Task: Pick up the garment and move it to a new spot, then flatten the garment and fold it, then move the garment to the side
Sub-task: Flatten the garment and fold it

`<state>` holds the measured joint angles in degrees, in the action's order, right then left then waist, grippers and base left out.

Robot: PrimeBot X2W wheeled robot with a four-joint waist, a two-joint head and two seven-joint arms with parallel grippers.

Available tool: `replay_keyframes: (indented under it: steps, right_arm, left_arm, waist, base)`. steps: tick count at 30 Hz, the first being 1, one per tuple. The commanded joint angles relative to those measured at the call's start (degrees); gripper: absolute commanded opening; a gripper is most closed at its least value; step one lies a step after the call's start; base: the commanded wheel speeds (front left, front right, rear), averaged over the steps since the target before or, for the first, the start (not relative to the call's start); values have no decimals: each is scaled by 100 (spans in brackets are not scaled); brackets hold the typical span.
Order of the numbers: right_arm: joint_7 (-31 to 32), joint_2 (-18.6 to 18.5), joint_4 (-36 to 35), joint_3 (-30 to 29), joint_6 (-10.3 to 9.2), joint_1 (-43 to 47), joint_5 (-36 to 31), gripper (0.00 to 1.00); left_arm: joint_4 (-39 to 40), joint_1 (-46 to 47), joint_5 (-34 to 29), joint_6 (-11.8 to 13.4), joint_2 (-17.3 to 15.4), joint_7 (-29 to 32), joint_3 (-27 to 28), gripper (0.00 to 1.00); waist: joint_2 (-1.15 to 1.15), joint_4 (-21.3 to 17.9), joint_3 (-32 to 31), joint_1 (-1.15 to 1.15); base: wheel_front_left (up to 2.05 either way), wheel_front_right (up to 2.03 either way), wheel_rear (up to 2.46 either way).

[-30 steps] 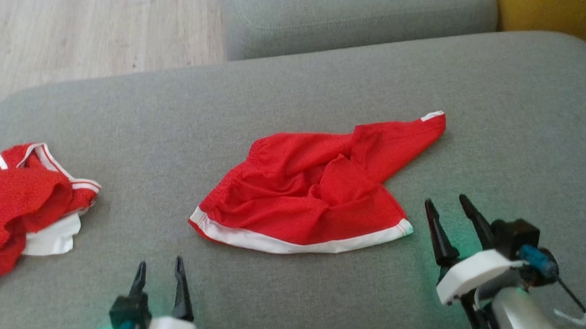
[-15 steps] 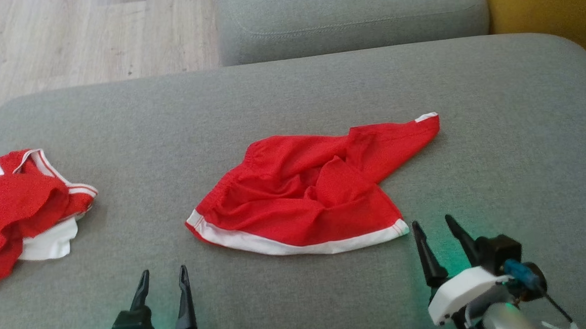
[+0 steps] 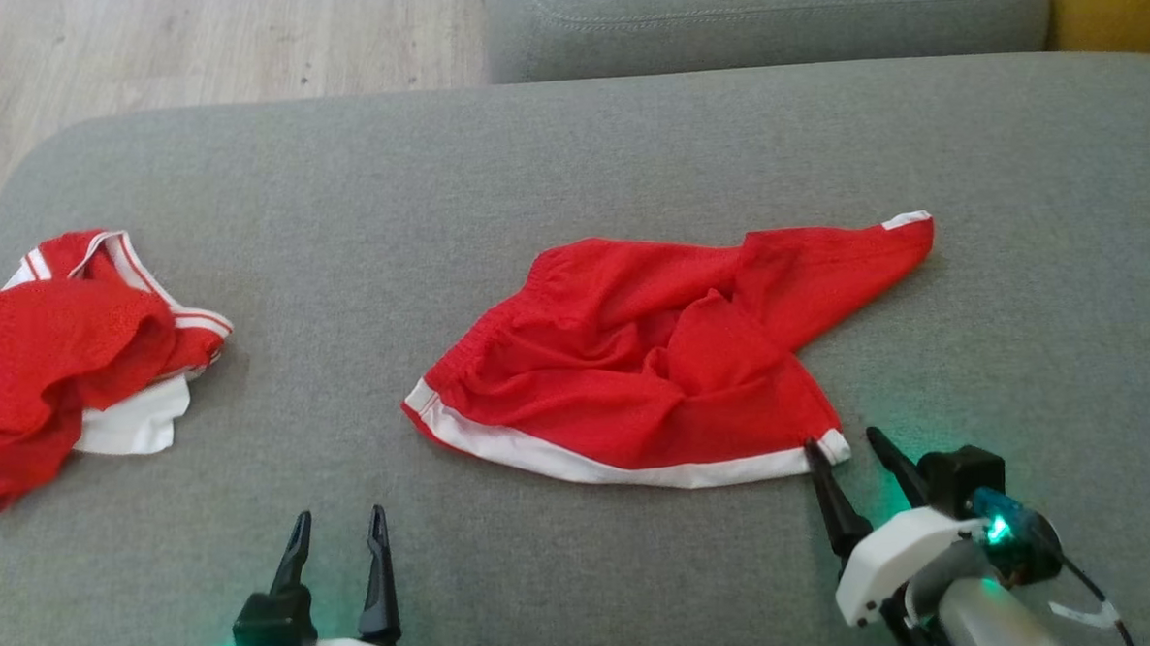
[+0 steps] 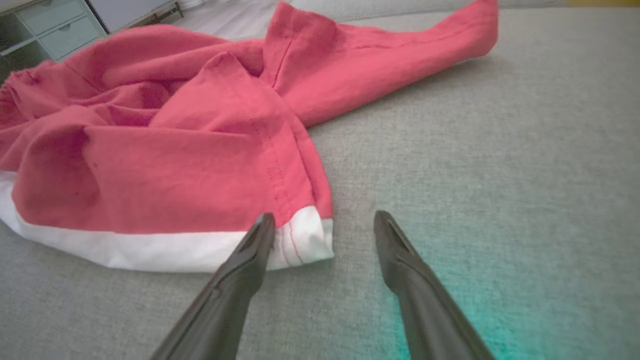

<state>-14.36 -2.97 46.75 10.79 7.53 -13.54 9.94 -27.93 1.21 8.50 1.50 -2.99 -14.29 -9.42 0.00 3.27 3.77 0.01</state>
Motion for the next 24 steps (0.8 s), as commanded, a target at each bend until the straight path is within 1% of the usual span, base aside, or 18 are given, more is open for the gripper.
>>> replay_keyframes:
  steps: [1,4,7,8,9,11,12,15,19,22,24]
  right_arm:
    - [-63,9,-55,157,-4,-167,34,100]
    - [-63,9,141,186,-4,-192,87,99]
    - [-63,9,349,245,-4,-192,176,87]
    - [-63,9,398,278,-4,-191,199,78]
    - [-63,9,447,313,-4,-192,243,69]
    - [-63,9,547,385,-4,-212,330,15]
    - [-63,9,597,412,-4,-224,399,0]
    - [-63,9,607,325,-4,-276,524,0]
    - [-63,9,527,-131,-4,-288,437,0]
    - [-63,9,459,-418,-4,-260,250,0]
    - [-63,9,408,-624,-4,-231,115,0]
  left_arm:
    - [120,239,-40,-10,1,-71,201,100]
    - [108,238,-43,-24,6,-71,219,100]
    - [97,237,-13,-47,9,-71,210,100]
    - [94,237,6,-51,9,-71,203,100]
    - [93,238,19,-52,10,-71,195,100]
    - [94,244,34,-50,10,-71,181,100]
    - [93,248,39,-48,10,-71,172,100]
    - [117,270,106,-69,11,-71,139,100]
    - [181,267,414,-174,11,-71,126,100]
    - [229,290,579,-293,11,-71,35,100]
    - [276,316,757,-459,11,-71,-100,100]
  waist:
    - [0,24,18,-1]
    - [0,43,40,-1]
    - [0,50,40,-1]
    - [0,51,39,-1]
    - [0,50,39,-1]
    - [0,49,37,-1]
    - [0,48,37,-1]
    - [0,34,25,-1]
    - [0,-62,-4,-1]
    - [0,-159,-19,-1]
    - [0,-224,-18,-1]
  base:
    - [0,0,0]
    - [0,0,0]
    - [0,0,0]
    - [0,0,0]
    - [0,0,0]
    - [0,0,0]
    - [0,0,0]
    - [0,0,0]
    - [0,0,0]
    - [0,0,0]
    - [0,0,0]
